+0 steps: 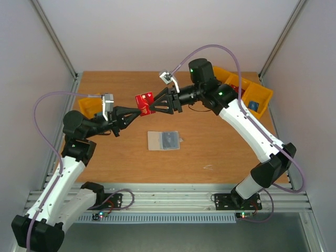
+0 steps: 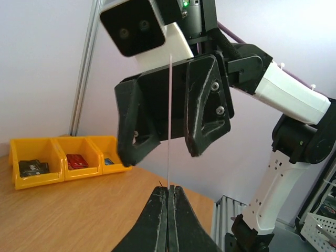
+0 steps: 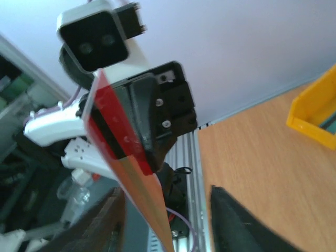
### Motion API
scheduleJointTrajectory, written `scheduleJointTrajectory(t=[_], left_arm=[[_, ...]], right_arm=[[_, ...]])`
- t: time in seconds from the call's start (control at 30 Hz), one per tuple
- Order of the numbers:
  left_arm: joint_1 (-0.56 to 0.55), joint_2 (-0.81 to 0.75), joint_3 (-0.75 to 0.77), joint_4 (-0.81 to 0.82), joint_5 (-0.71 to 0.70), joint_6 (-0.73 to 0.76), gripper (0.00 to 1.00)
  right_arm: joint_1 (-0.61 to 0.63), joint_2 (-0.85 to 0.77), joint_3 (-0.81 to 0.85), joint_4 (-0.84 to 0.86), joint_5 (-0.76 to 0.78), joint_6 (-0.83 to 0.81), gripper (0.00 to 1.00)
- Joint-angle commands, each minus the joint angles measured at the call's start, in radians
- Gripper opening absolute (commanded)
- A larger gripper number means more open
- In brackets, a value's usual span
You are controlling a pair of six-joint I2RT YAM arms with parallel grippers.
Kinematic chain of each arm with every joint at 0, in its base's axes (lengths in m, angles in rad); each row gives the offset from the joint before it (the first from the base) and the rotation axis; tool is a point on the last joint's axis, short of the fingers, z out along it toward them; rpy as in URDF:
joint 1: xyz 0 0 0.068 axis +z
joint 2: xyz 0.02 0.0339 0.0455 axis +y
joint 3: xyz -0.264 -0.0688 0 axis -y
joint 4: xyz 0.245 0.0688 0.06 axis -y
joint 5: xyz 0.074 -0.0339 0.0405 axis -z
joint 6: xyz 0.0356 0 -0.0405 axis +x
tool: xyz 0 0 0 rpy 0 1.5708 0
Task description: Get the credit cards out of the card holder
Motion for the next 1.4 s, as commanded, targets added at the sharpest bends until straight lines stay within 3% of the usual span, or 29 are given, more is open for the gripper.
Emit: scheduleJointTrajectory(t=[0.0,0.07,0.1,0.2,0.23,0.27,0.3,0.33,0.53,0.77,0.83,1.0,1.1,1.37], left_arm=[[-0.015,0.001,0.029,0.041,0.010,-0.009,0.00],[-0.019,0.003,0.031,0.039,0.008,-0.010,0.00],[-0.019,0.003,0.031,0.037,0.006,-0.010,0.00],[-0.022,0.000,0.026,-0.003,-0.064,-0.006,0.03],[-0.022,-0.003,0.019,-0.035,-0.130,-0.008,0.31],[-0.022,-0.003,0.012,-0.067,-0.194,-0.011,0.68],[-0.022,-0.003,0.002,-0.093,-0.250,-0.007,0.95],[-0.021,-0.003,-0.009,-0.114,-0.295,0.001,0.99],[-0.016,-0.020,-0.087,-0.236,-0.552,0.082,0.99],[0.008,-0.051,-0.192,-0.279,-0.646,0.121,0.99],[0.023,-0.062,-0.226,-0.286,-0.662,0.121,0.99],[0.062,-0.072,-0.267,-0.296,-0.691,0.119,0.99],[0.075,-0.058,-0.279,-0.305,-0.694,0.121,0.99],[0.081,0.035,-0.265,-0.280,-0.691,0.148,0.99]], right_arm=[[0.034,0.002,0.067,0.018,-0.080,-0.013,0.32],[0.034,0.006,0.065,0.012,-0.082,-0.021,0.06],[0.034,0.004,0.063,0.006,-0.077,-0.027,0.02],[0.002,-0.016,0.041,0.021,-0.027,0.011,0.01],[-0.029,-0.018,0.033,0.025,-0.005,0.049,0.01],[-0.069,-0.015,0.028,0.023,0.003,0.088,0.01],[-0.114,-0.008,0.027,0.012,0.011,0.137,0.01],[-0.165,0.001,0.027,-0.005,0.025,0.186,0.01],[-0.507,0.107,0.109,-0.392,0.242,0.228,0.01],[-0.776,0.294,0.218,-0.468,0.411,0.253,0.01],[-0.814,0.402,0.333,-0.529,0.484,0.231,0.01],[-0.836,0.753,0.806,-0.763,0.675,0.171,0.01],[-0.845,0.911,1.033,-0.856,0.720,0.160,0.01],[-0.853,0.994,0.997,-0.707,0.662,0.177,0.01]])
